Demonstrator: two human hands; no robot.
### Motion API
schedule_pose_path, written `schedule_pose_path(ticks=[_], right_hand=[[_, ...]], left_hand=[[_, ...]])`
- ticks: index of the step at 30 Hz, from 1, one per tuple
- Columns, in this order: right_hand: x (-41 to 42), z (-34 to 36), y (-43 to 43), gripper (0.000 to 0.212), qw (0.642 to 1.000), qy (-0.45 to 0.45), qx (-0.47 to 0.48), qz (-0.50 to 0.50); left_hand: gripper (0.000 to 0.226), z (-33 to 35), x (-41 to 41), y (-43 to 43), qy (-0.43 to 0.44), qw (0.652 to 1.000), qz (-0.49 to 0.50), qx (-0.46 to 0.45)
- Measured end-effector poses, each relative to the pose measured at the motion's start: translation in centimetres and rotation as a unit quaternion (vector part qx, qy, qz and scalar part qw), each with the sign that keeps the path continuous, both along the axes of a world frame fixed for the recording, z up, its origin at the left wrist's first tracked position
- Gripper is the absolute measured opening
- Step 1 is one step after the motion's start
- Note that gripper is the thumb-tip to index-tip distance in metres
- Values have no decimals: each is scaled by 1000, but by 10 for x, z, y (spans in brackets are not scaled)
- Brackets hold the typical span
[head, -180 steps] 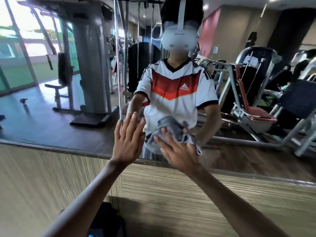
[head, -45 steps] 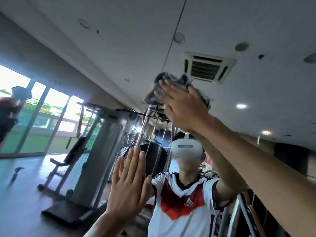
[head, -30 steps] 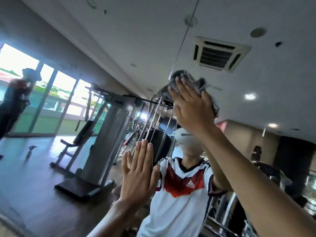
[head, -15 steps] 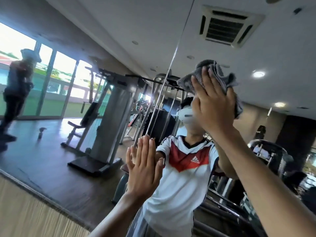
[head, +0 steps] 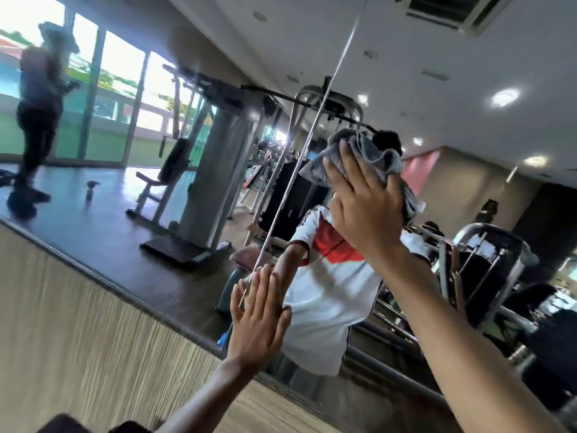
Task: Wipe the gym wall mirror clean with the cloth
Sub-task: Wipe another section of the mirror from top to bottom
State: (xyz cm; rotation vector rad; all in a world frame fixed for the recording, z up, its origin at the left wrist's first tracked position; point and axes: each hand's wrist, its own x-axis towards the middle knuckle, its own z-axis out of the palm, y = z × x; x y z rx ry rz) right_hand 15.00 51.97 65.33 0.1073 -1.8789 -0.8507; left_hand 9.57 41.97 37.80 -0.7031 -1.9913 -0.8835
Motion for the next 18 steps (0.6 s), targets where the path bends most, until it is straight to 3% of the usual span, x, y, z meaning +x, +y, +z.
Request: schedule_pose_path(ticks=[3, 7, 9, 12, 15, 18], right_hand=[[-17, -48, -20, 56, 1000, -22, 8, 7], [3, -130, -5, 49, 963, -209, 167, 19], [23, -133, 19, 46, 935, -265, 233, 22], [29, -98, 43, 50, 941, -221, 251, 49], [14, -68, 24, 50, 988, -105, 116, 12], [-4, -84, -14, 53, 999, -20, 36, 7]], left_hand=[[66, -14, 0, -4, -22, 1000, -5, 2], [66, -48, -1, -11, -49, 998, 0, -26], [66, -65, 0, -15, -63, 997, 3, -42], [66, -88, 5, -21, -79, 993, 11, -85], [65, -102, 12, -28, -90, 990, 18, -110], [67, -108, 17, -33, -101, 989, 10, -106]])
